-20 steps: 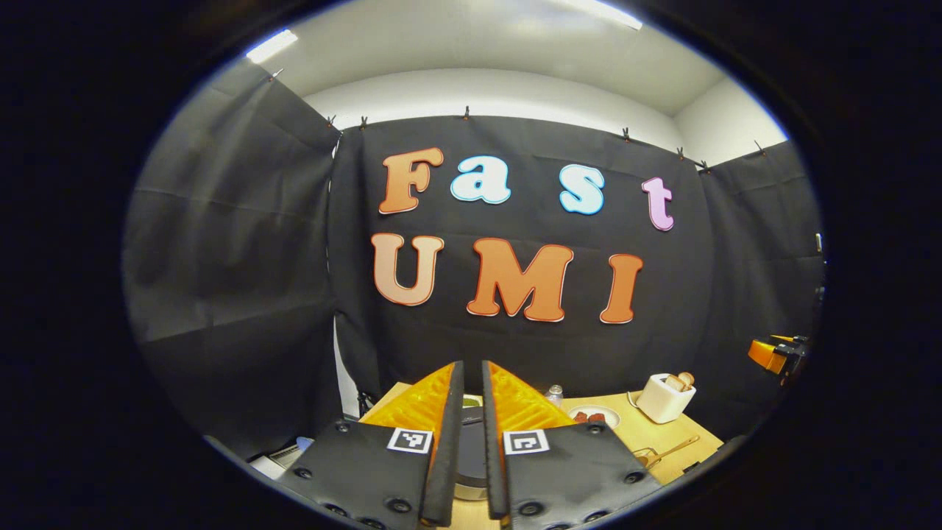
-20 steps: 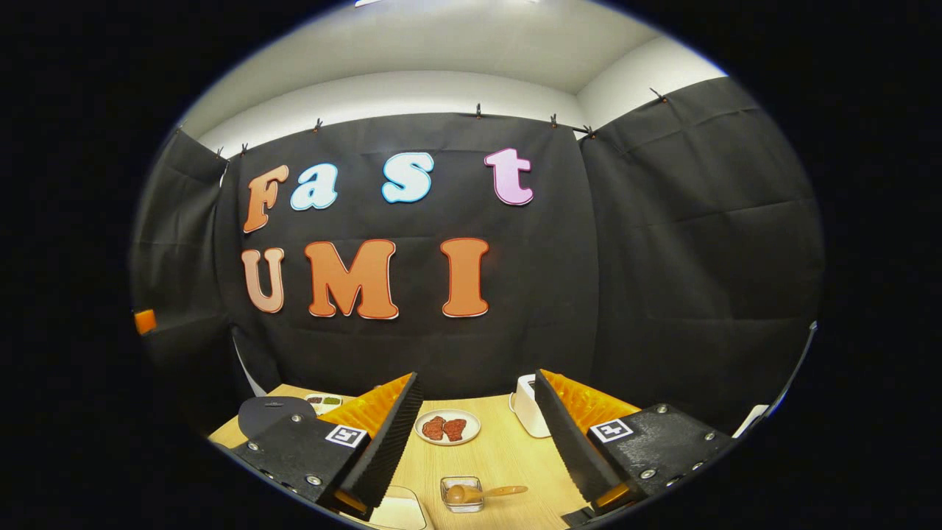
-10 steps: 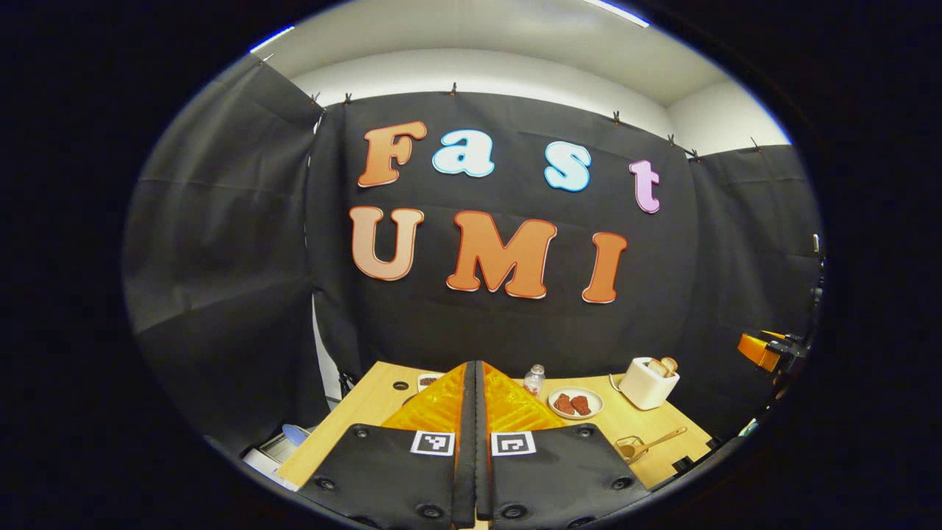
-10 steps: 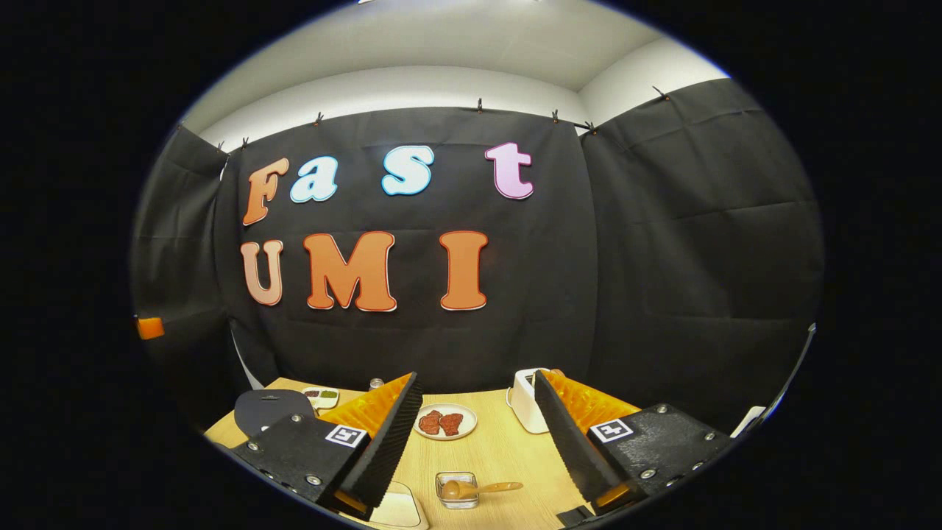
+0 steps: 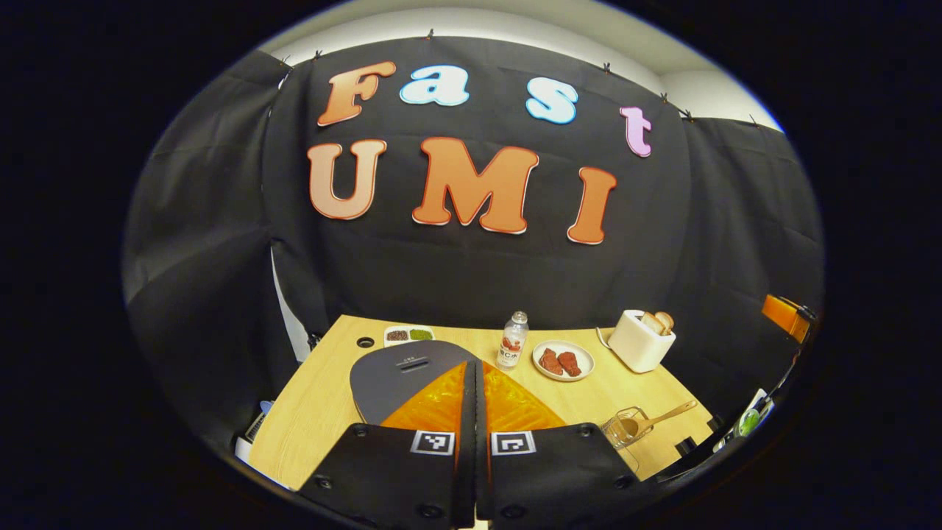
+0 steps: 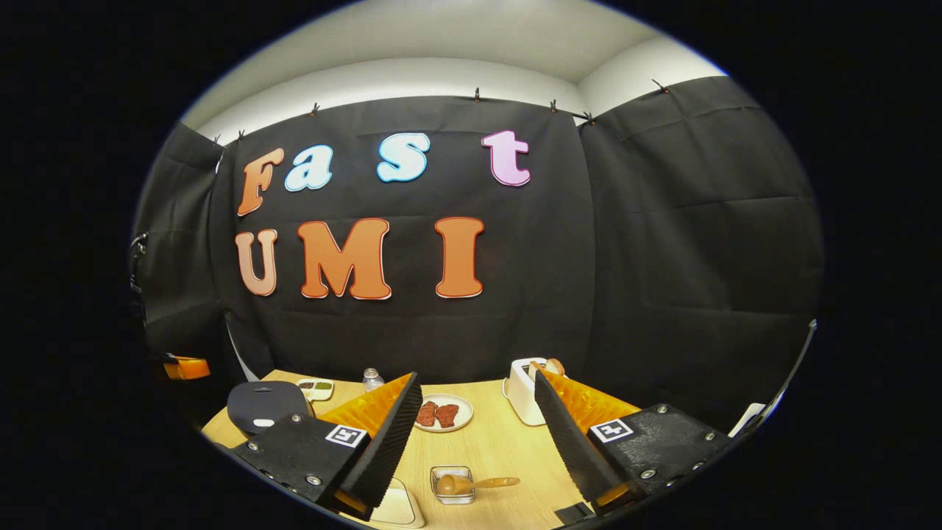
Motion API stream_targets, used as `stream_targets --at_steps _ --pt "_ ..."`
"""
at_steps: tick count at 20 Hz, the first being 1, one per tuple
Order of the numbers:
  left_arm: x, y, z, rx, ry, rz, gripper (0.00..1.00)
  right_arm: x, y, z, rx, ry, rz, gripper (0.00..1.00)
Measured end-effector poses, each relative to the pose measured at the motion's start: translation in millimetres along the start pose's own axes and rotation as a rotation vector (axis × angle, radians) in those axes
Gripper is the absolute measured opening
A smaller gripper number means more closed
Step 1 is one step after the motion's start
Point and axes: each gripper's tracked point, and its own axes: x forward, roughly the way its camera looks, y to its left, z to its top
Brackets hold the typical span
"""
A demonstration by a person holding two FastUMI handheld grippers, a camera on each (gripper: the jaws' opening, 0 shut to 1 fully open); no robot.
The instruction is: Close the left gripper, press the button to open the rice cooker; take a wooden spoon from the chopstick holder with the right hand, scoop a spoonful of rice and pour it into the rice cooker, then put the wooden spoon back into the chopstick holder.
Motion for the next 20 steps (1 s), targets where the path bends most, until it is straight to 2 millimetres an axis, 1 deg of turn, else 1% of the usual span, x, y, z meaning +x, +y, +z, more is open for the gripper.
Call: stream_targets --at_steps 3,4,5,8,9,10,11,12,14,15,16,17,18,19,20 --pt "31 -10 -32 0.005 0.070 -0.016 0.05 5 -5 -7 0.003 0.017 -0.012 0.95" --pt "38 -10 -42 0.008 0.091 -0.011 0.07 6 -8 -8 -0.002 0.022 -0.021 0.95" --pt "46 -9 -52 0.018 0.103 -0.009 0.05 6 -13 -11 -0.008 0.024 -0.034 0.95" --pt "70 -11 -80 0.018 0.156 -0.021 0.05 7 -21 -20 -0.018 0.043 -0.050 0.95" --pt "76 -10 -87 0.013 0.166 -0.022 0.05 7 -24 -22 -0.020 0.050 -0.055 0.95" --pt "81 -8 -95 0.012 0.184 -0.019 0.02 8 -26 -25 -0.021 0.057 -0.061 0.95" --pt "85 -7 -103 0.002 0.199 -0.016 0.05 8 -30 -29 -0.023 0.063 -0.066 0.95" --pt "86 -6 -107 -0.012 0.212 -0.014 0.05 8 -32 -29 -0.023 0.067 -0.071 0.95" --pt "87 -2 -114 -0.015 0.223 0.001 0.05 8 -37 -34 -0.023 0.077 -0.077 0.95" --pt "85 -2 -115 -0.014 0.224 -0.001 0.05 9 -38 -36 -0.023 0.080 -0.079 0.95" --pt "88 -3 -112 -0.016 0.217 -0.006 0.07 11 -40 -37 -0.021 0.084 -0.081 0.95" --pt "86 -3 -117 -0.016 0.233 -0.011 0.02 10 -40 -40 -0.019 0.088 -0.080 0.95" --pt "85 -3 -118 -0.023 0.236 -0.013 0.05 10 -41 -43 -0.014 0.095 -0.079 0.95" --pt "85 -2 -123 -0.014 0.242 -0.013 0.05 11 -40 -45 -0.012 0.100 -0.077 0.95" --pt "86 -3 -122 0.012 0.231 -0.011 0.05 11 -41 -49 -0.014 0.104 -0.078 0.95"
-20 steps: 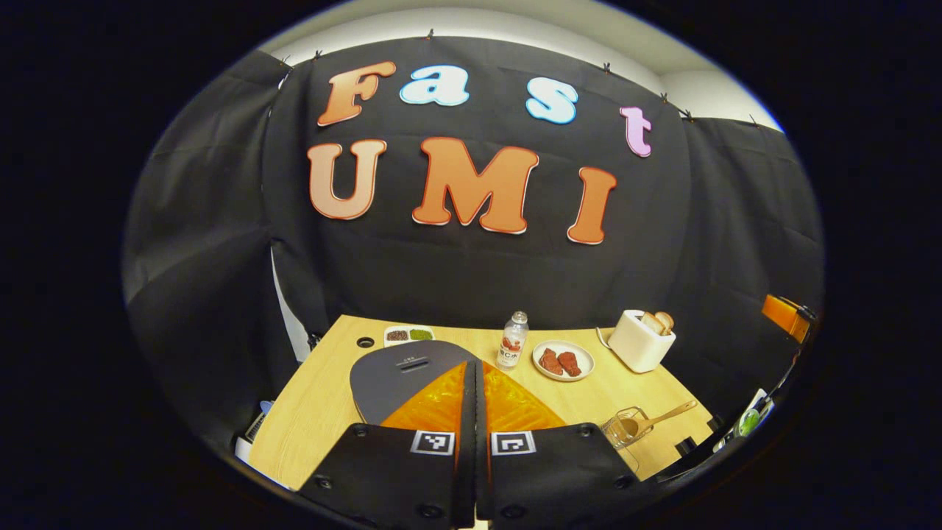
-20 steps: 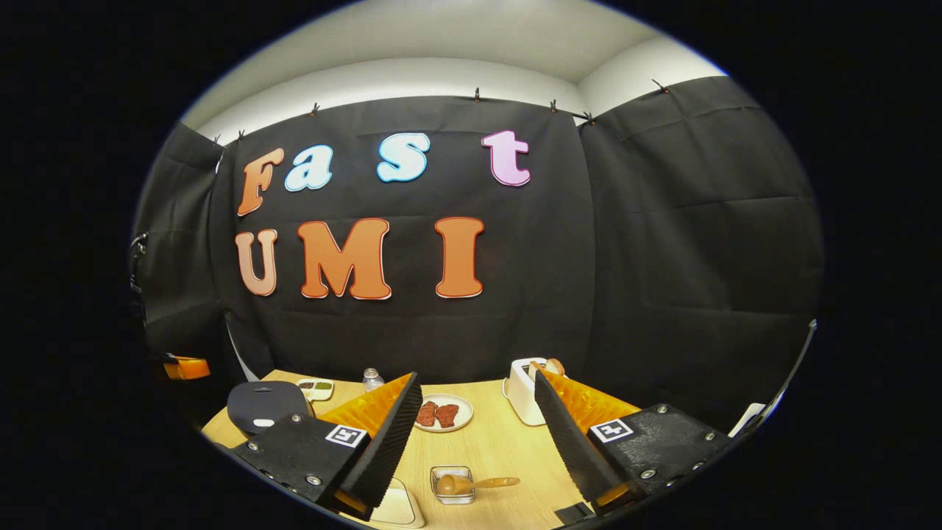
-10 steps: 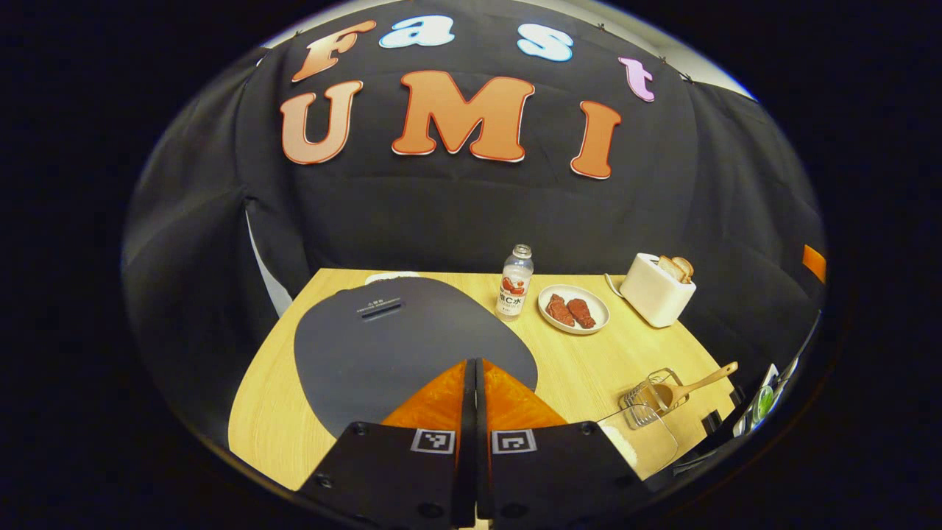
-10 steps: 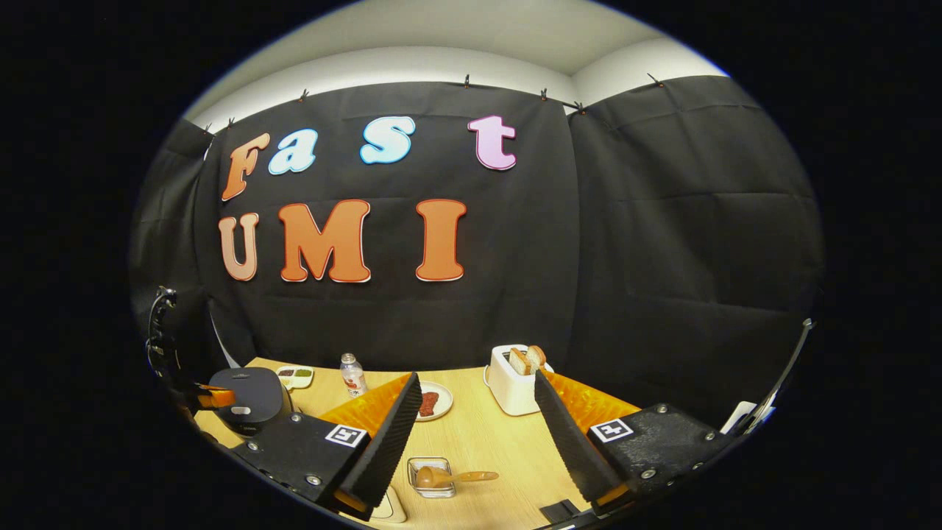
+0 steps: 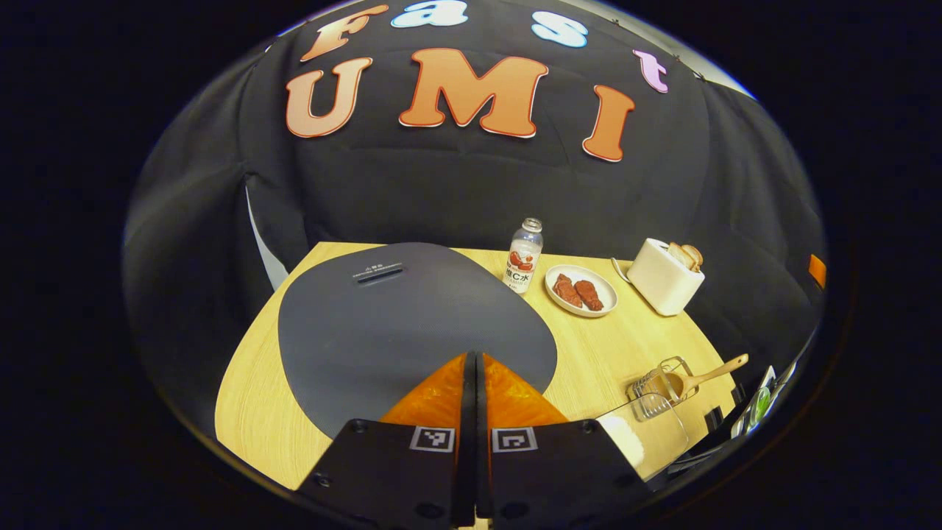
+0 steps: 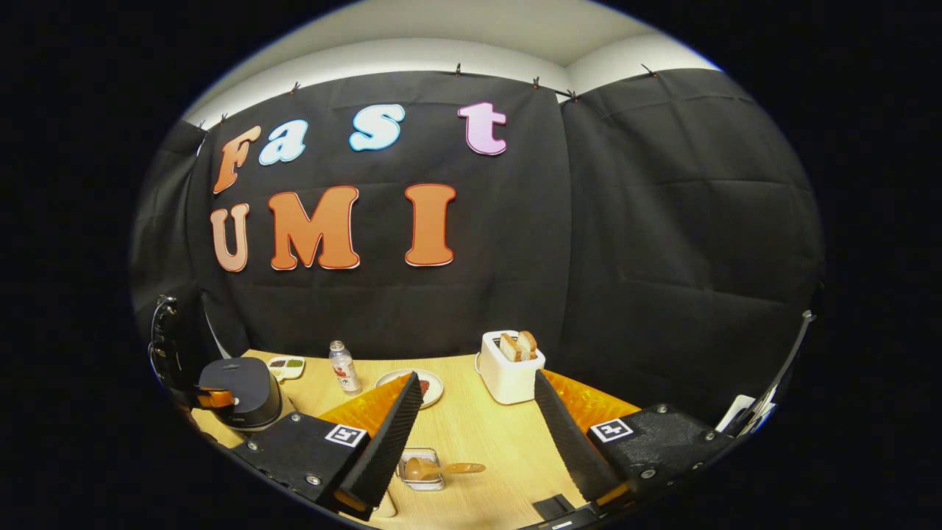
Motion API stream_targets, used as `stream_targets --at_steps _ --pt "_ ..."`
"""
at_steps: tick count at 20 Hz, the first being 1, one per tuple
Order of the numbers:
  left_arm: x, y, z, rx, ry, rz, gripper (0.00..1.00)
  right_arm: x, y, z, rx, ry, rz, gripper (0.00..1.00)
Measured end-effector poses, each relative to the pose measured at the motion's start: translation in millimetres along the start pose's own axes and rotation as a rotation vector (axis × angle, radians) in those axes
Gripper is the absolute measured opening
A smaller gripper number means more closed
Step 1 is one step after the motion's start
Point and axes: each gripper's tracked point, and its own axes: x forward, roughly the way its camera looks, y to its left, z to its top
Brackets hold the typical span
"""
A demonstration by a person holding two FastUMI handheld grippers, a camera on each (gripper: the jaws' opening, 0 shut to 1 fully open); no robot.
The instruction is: Close the left gripper, press the button to open the rice cooker; take a wooden spoon from the chopstick holder with the right hand, scoop a spoonful of rice and pour it into the rice cooker, then put the wooden spoon back into the chopstick holder.
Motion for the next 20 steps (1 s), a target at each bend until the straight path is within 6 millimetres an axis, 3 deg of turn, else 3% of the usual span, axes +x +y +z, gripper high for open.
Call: stream_targets --at_steps 4,8,9,12,14,16,20 --pt "0 0 -3 0.047 0.018 0.026 0.02 -5 1 -8 0.018 0.019 0.010 0.95" --pt "-13 6 15 -0.003 0.008 0.038 0.05 -9 0 -4 0.028 -0.001 0.020 0.95" --pt "-25 7 28 -0.015 -0.019 0.055 0.04 -10 -1 -1 0.030 -0.015 0.021 0.95" --pt "-78 7 112 -0.033 -0.226 0.071 0.04 -12 -5 0 0.060 -0.039 0.026 0.95" --pt "-116 5 144 -0.067 -0.304 0.044 0.04 -11 -5 -4 0.092 -0.044 0.041 0.95" --pt "-144 11 161 -0.072 -0.364 0.048 0.04 -8 -4 -13 0.121 -0.048 0.053 0.95" --pt "-178 29 169 -0.056 -0.417 0.117 0.04 6 -1 -43 0.150 -0.027 0.076 0.95"
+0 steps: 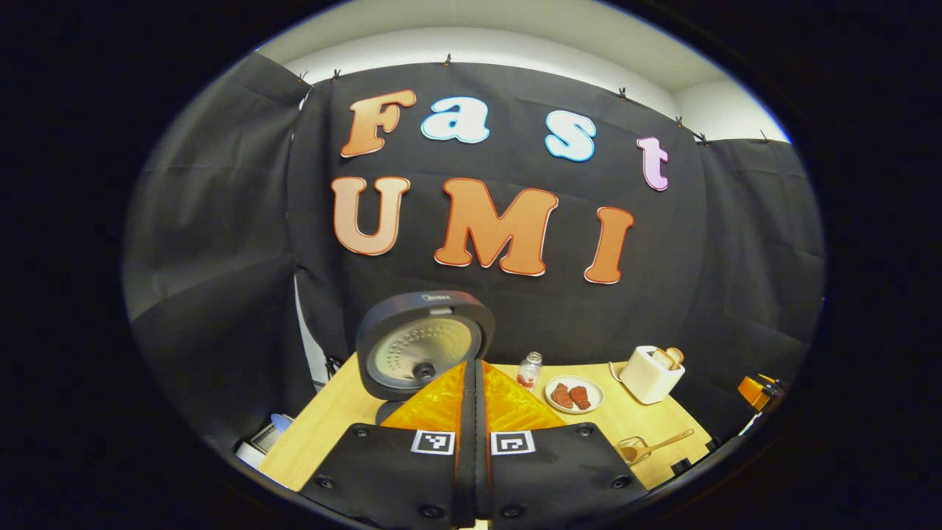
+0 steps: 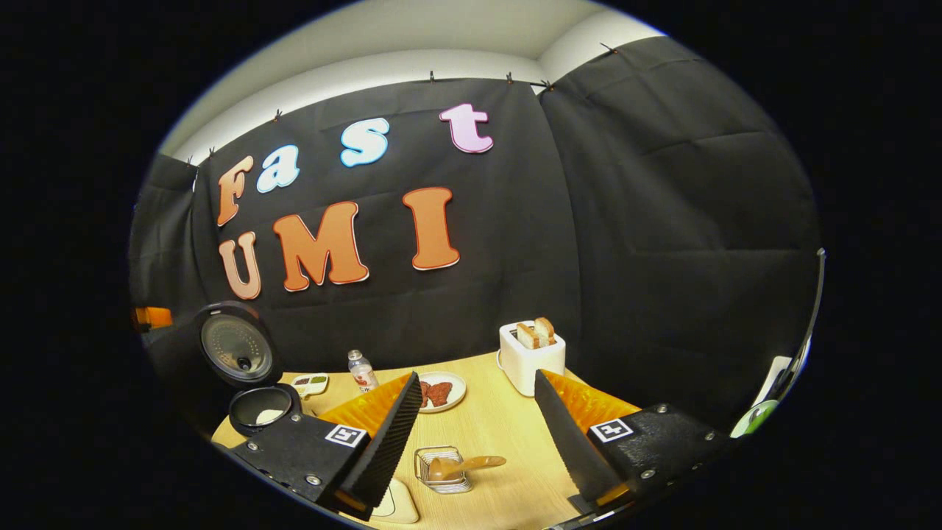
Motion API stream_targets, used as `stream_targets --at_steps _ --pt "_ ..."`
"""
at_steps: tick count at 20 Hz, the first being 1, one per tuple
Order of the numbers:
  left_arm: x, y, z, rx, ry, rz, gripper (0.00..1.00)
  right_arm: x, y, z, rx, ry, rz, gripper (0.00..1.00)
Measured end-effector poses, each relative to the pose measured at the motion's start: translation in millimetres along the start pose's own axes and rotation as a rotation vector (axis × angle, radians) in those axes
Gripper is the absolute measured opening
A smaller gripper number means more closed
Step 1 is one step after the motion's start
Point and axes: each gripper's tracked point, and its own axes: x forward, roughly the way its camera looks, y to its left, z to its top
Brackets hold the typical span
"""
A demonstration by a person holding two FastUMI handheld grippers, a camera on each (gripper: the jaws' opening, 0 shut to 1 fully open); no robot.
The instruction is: Close the left gripper, press the button to open the rice cooker; take a wooden spoon from the chopstick holder with the right hand, scoop a spoonful of rice and pour it into the rice cooker, then put the wooden spoon back into the chopstick holder.
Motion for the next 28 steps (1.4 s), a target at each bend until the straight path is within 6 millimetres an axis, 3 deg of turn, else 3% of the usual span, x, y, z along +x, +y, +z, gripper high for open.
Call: stream_targets --at_steps 5,7,9,10,12,15,16,17,18,20,23,24,26,28 --pt "-25 43 24 0.050 -0.070 0.154 0.05 21 -5 -49 0.058 0.078 0.003 0.95" --pt "-33 43 27 0.036 -0.072 0.159 0.06 29 -10 -66 0.070 0.104 -0.003 0.95" --pt "-41 42 30 0.003 -0.064 0.142 0.26 36 -10 -81 0.117 0.128 0.000 0.95" --pt "-45 43 34 -0.006 -0.075 0.140 0.36 38 -9 -89 0.142 0.135 0.002 1.00" --pt "-50 51 45 -0.003 -0.101 0.162 0.29 46 -9 -104 0.191 0.152 0.007 0.95" --pt "-64 56 56 0.017 -0.124 0.188 0.59 55 -8 -135 0.220 0.198 0.013 0.95" --pt "-66 60 59 0.024 -0.130 0.203 0.58 58 -10 -145 0.231 0.216 0.004 0.95" --pt "-68 66 59 0.028 -0.135 0.220 0.49 62 -9 -152 0.254 0.228 0.004 0.95" --pt "-67 65 59 0.029 -0.138 0.215 0.53 64 -7 -157 0.281 0.243 0.006 0.95" --pt "-72 64 58 0.030 -0.131 0.213 0.83 70 0 -174 0.336 0.281 0.017 0.95" --pt "-74 71 58 0.024 -0.137 0.216 0.79 70 10 -192 0.418 0.331 0.033 0.94" --pt "-75 71 58 0.016 -0.138 0.217 0.82 72 14 -193 0.441 0.331 0.038 0.92" --pt "-76 80 56 0.016 -0.140 0.238 1.00 73 18 -196 0.466 0.334 0.043 0.78" --pt "-73 86 51 0.028 -0.134 0.257 1.00 76 21 -199 0.481 0.343 0.048 0.64"
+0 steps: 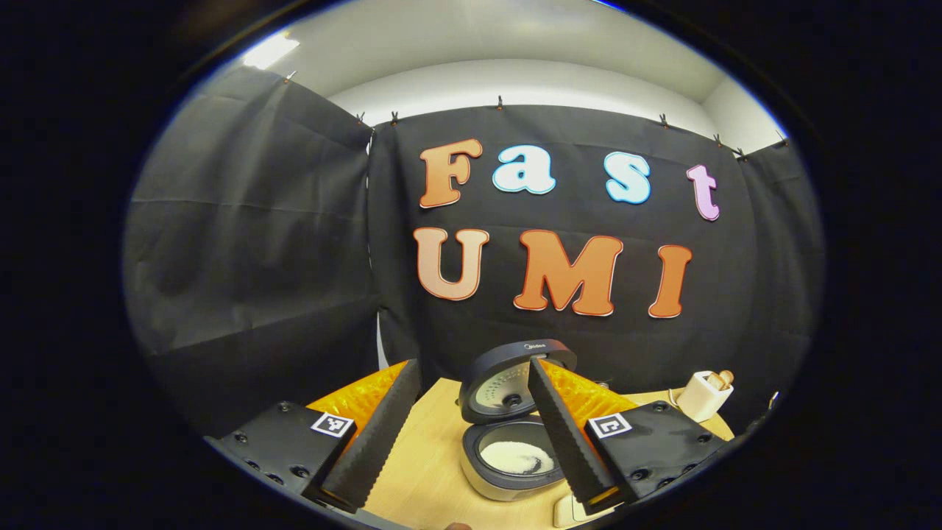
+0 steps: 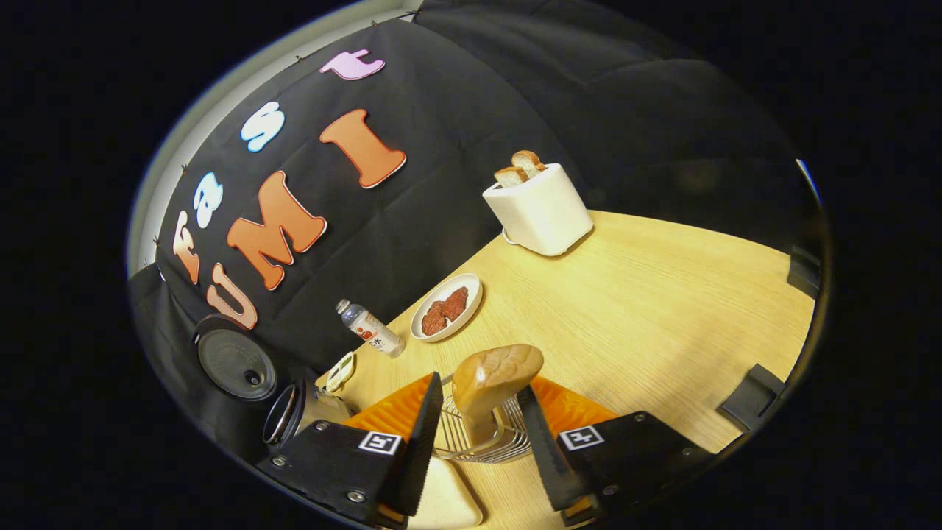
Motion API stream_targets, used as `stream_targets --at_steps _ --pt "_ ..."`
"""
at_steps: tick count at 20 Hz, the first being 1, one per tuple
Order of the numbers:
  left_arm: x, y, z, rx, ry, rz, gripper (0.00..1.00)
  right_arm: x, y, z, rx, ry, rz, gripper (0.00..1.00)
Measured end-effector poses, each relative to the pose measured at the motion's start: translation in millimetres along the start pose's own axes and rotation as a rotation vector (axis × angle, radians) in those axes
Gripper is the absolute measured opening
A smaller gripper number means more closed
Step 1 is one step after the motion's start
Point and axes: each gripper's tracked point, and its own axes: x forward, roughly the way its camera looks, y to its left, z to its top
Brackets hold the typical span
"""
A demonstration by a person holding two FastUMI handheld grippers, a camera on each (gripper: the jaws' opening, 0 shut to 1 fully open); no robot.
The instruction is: Close the left gripper, press the button to open the rice cooker; take a wooden spoon from the chopstick holder with the right hand, scoop a spoonful of rice and pour it into the rice cooker, then put the wooden spoon back into the chopstick holder.
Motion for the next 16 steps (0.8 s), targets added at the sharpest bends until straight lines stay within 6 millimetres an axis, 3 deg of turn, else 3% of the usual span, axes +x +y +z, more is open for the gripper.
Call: stream_targets --at_steps 6,11,16 --pt "3 6 -7 -0.004 0.023 0.001 1.00 8 7 4 0.031 0.014 -0.008 0.21" --pt "5 9 -8 -0.010 0.023 0.000 1.00 10 13 16 -0.003 0.026 -0.028 0.06" --pt "5 11 -8 -0.019 0.023 -0.016 1.00 -9 33 37 -0.102 0.018 -0.033 0.04"
